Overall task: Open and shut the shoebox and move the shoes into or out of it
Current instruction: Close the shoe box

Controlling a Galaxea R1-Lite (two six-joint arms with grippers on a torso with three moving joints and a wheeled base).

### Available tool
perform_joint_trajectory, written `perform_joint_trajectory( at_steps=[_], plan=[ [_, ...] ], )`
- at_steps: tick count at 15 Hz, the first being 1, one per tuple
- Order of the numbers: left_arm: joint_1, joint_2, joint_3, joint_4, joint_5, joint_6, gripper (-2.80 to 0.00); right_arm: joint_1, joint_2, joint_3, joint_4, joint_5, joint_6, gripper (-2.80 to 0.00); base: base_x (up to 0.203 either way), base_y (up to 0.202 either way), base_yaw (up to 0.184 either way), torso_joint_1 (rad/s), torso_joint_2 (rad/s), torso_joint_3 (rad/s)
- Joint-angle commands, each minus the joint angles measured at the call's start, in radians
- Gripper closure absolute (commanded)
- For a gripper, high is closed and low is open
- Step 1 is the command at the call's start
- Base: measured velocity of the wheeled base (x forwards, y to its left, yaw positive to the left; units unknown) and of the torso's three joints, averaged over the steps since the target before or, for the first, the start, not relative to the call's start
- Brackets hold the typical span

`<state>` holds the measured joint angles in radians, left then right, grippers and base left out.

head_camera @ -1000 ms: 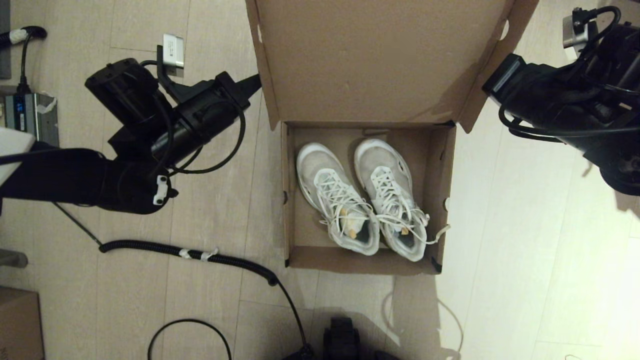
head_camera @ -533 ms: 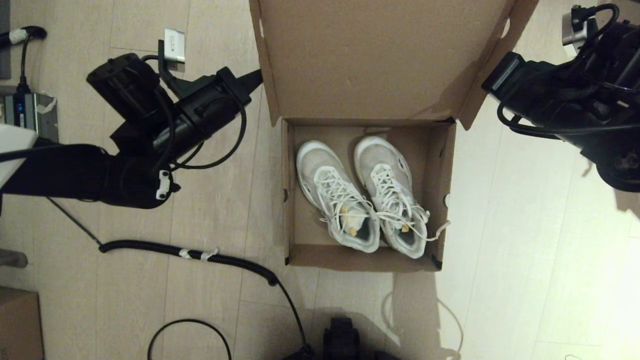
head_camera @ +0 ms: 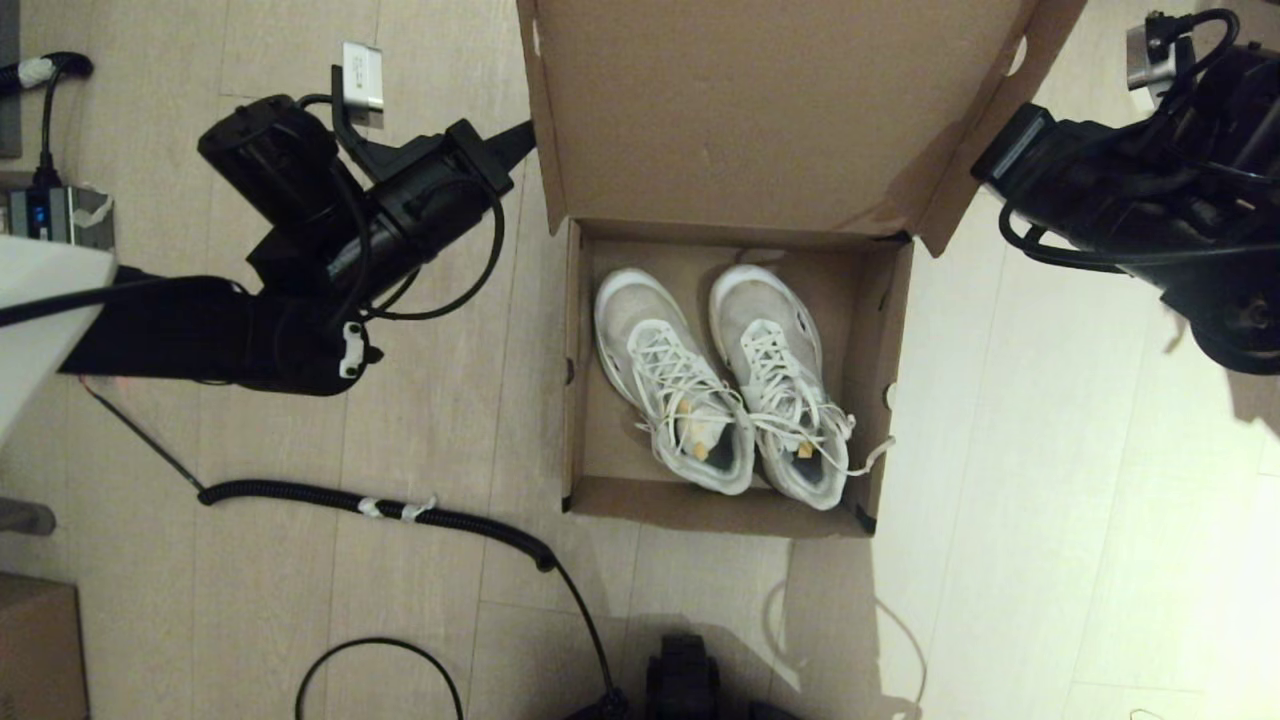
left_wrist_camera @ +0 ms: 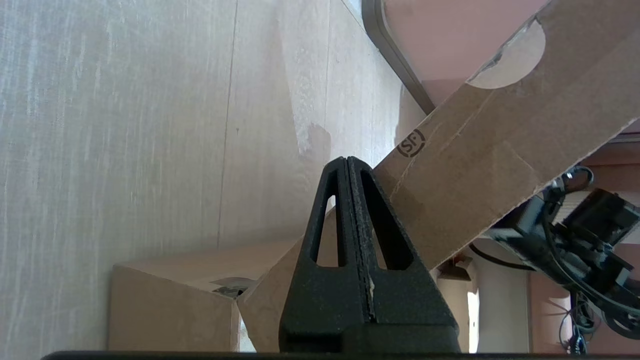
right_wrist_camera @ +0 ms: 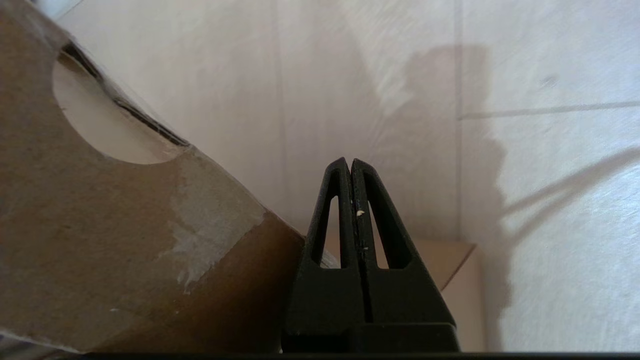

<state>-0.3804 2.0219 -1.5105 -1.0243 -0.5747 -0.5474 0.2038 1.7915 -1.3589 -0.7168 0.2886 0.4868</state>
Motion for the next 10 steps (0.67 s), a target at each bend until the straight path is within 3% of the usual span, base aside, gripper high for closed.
perform_joint_trajectory(
  at_steps=[1, 3, 6, 10],
  plan=[
    [-0.002, 0.021, -0.010, -0.004, -0.002, -0.003, 0.00, -0.015, -0.009, 0.020, -0.007, 0.038, 0.004, 0.00, 0.000, 0.000, 0.000, 0.000, 0.00, 0.000],
    [-0.002, 0.023, -0.010, -0.002, -0.002, -0.003, 0.00, -0.040, -0.009, 0.032, -0.032, 0.052, 0.006, 0.00, 0.000, 0.000, 0.000, 0.000, 0.00, 0.000],
    [-0.003, 0.024, -0.008, -0.002, -0.010, -0.003, 0.00, -0.065, -0.007, 0.065, -0.095, 0.146, 0.018, 0.00, 0.000, 0.000, 0.000, 0.000, 0.00, 0.000],
    [-0.003, 0.036, -0.011, -0.002, -0.021, -0.003, 0.00, -0.099, -0.004, 0.091, -0.121, 0.176, 0.077, 0.00, 0.000, 0.000, 0.000, 0.000, 0.00, 0.000]
  ],
)
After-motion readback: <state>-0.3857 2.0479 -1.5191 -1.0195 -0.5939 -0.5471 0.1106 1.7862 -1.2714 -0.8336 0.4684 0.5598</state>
